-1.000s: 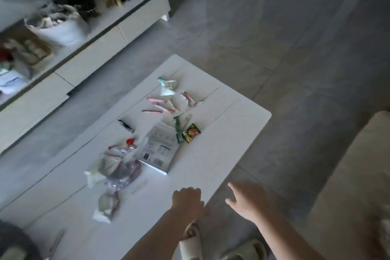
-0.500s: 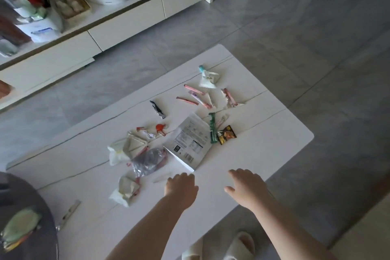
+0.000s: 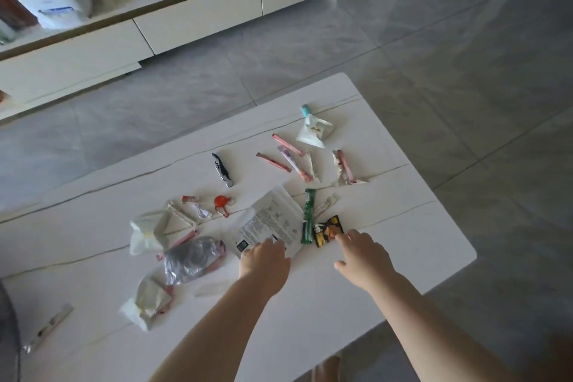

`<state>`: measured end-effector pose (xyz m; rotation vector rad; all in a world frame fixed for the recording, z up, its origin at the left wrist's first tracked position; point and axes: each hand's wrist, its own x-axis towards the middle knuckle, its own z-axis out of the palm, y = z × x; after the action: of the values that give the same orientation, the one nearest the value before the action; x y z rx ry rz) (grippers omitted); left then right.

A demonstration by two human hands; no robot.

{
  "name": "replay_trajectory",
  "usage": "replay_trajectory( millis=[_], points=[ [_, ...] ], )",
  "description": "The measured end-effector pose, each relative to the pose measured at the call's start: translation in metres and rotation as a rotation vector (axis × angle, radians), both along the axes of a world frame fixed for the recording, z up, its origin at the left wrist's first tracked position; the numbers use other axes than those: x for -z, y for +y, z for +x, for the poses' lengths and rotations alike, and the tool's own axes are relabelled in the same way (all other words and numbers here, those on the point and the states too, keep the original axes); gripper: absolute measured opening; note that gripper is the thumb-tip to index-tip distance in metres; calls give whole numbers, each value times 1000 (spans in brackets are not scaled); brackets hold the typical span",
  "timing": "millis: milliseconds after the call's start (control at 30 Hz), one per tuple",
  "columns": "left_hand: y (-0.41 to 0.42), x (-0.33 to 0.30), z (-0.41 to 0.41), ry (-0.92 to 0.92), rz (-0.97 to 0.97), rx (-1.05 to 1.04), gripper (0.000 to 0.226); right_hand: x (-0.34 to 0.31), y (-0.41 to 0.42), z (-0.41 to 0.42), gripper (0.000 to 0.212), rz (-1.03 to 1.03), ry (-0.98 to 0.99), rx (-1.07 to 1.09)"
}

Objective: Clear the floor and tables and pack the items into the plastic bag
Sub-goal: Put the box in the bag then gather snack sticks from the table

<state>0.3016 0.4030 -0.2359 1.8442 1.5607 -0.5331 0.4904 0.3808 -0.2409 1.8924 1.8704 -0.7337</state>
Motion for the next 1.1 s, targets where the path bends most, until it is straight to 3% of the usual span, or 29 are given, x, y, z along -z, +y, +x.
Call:
replay_trajectory(
  millis=[200,500,733,900,1000,1100],
  points=[
    [35,60,48,-18,-34,-113,30,66,37,30,35,-15,-4,-141],
    [71,135,95,45,-41,-245,31,152,59,41,59,124,111,-252],
    [88,152,111,71,-23,-337,49,165,64,51,52,165,147,-240],
    [97,152,117,100,-45,-432,34,156,75,74,51,176,136,-251],
    [100,155,119,127,-36,-436,37,141,94,95,28,201,184,-192],
    [102,159,120,126,-35,-457,37,134,123,110,29,137,311,184]
  ],
)
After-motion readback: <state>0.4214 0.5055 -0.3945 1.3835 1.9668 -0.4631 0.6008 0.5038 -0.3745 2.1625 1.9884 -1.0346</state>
